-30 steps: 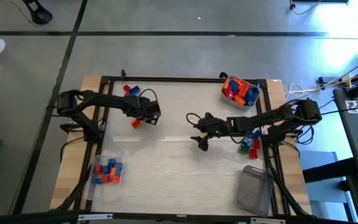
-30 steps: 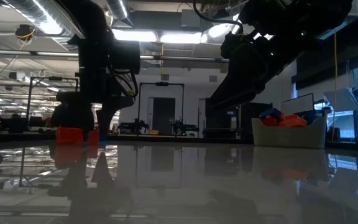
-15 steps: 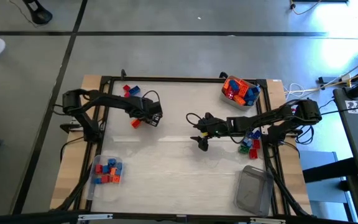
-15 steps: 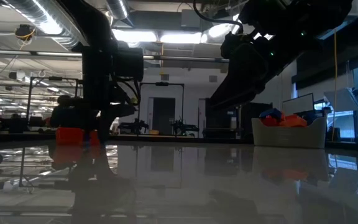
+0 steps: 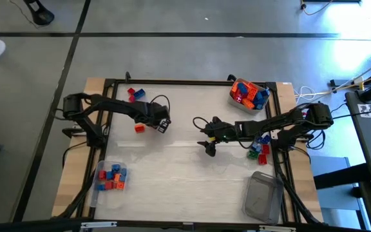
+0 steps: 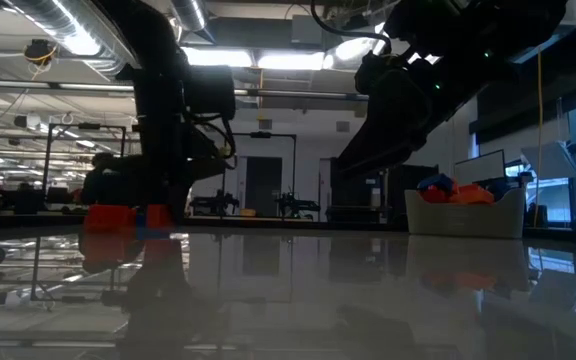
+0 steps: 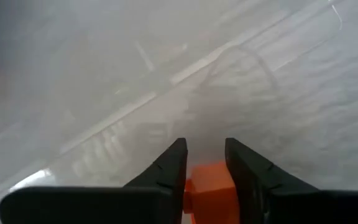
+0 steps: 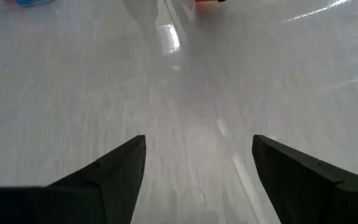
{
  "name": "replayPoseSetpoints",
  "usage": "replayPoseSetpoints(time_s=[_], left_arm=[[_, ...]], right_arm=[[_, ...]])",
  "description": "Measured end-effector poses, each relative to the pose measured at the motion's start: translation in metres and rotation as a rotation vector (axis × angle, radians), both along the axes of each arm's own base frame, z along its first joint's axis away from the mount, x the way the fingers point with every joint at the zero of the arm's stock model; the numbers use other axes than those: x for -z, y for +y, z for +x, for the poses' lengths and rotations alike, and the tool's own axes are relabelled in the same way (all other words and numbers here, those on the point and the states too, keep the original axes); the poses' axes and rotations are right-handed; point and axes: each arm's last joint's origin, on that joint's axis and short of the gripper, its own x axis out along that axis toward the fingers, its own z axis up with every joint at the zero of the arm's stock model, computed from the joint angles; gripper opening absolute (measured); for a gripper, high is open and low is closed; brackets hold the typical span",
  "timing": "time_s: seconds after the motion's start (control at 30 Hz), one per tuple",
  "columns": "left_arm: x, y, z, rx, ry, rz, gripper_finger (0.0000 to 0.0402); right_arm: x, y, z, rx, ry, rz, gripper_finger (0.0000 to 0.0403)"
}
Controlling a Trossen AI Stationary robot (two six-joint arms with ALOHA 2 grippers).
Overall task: Sort blocks by size
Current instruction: Put the orange game piece into the transparent bin
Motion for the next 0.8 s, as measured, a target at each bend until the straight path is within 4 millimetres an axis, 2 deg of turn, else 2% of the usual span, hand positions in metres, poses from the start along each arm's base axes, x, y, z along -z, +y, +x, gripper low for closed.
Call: replayPoseSetpoints(time_s=[0.17,0.33,0.57,0.8], left_arm=[[-0.003,0.000,-0.001,0.013,-0.001,0.005,0.0090],[-0.010,-0.006,0.004,0.060,-0.011,0.013,0.0081],[-0.054,-0.034,0.007,0.154,-0.141,0.043,0.0088],[-0.095,-0.079,-0.006,0.299,-0.303,0.048,0.0081]], right_arm=[[0.000,0.000,0.000,0.000,0.000,0.000,0.0294],[0.000,0.000,0.000,0.000,0.000,0.000,0.0294],[0.000,0.000,0.000,0.000,0.003,0.000,0.0294],[0.000,0.000,0.000,0.000,0.005,0.000,0.0294]])
